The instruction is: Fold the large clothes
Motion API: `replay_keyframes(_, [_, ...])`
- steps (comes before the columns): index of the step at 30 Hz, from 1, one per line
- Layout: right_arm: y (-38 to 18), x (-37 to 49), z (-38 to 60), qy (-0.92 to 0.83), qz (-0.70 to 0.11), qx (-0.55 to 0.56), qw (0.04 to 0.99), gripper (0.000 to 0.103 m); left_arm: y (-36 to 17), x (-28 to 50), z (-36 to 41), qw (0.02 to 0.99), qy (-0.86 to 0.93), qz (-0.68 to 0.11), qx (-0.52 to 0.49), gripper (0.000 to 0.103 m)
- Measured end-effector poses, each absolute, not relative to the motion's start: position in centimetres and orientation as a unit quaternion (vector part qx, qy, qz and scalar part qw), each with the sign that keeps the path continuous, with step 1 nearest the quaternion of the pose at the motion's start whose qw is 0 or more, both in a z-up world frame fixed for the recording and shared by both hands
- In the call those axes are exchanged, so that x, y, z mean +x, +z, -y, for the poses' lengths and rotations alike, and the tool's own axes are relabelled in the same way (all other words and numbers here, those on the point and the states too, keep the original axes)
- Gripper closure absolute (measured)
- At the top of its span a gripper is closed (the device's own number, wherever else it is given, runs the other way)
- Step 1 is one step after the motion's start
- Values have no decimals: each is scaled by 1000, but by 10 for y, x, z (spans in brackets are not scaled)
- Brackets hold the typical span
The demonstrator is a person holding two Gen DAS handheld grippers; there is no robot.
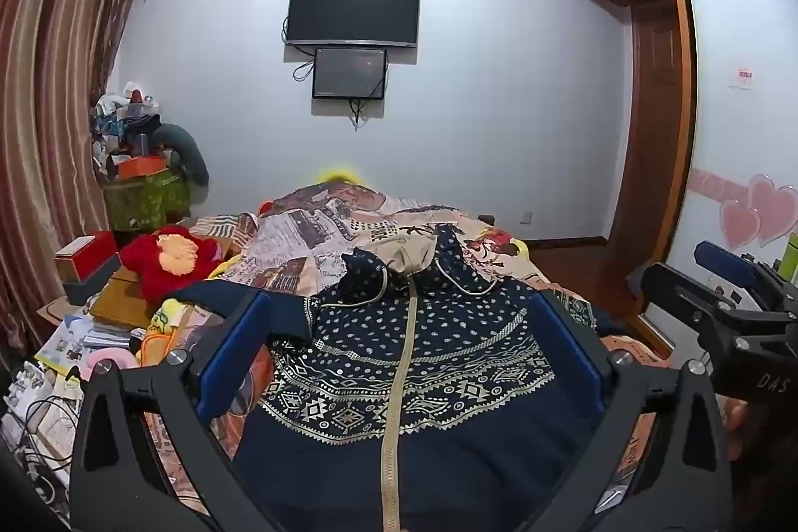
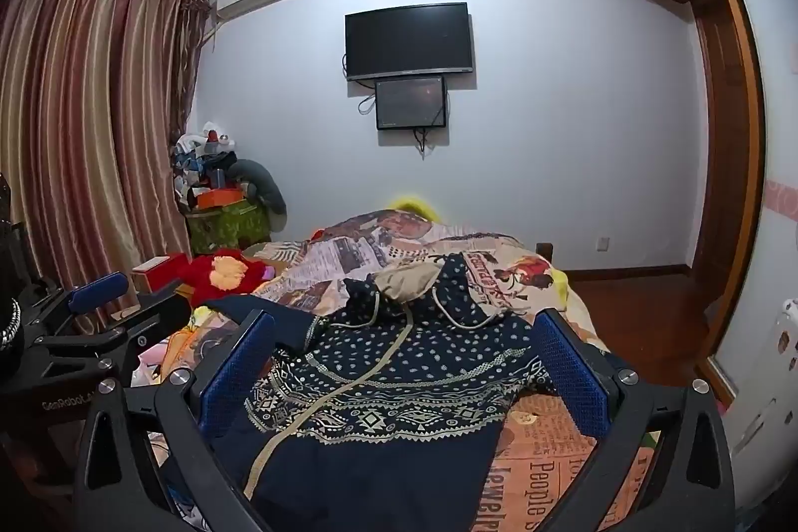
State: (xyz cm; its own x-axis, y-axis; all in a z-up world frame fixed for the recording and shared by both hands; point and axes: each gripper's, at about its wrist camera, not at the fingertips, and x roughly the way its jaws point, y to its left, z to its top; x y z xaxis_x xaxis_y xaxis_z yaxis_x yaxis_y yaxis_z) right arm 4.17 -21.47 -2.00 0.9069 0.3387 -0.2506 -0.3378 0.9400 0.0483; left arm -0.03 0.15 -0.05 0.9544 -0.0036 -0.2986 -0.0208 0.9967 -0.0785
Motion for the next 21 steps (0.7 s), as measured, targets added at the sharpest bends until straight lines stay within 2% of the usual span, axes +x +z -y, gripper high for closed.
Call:
replay_keyframes(11, [-6,38,209,182,-124,-1,975,0,-1,3,-12,987,16,-154,-42,0])
replay_keyframes(21, [-17,46,200,187,-123,-3,975,0,-4,5,-17,987,21,-152,-48,0])
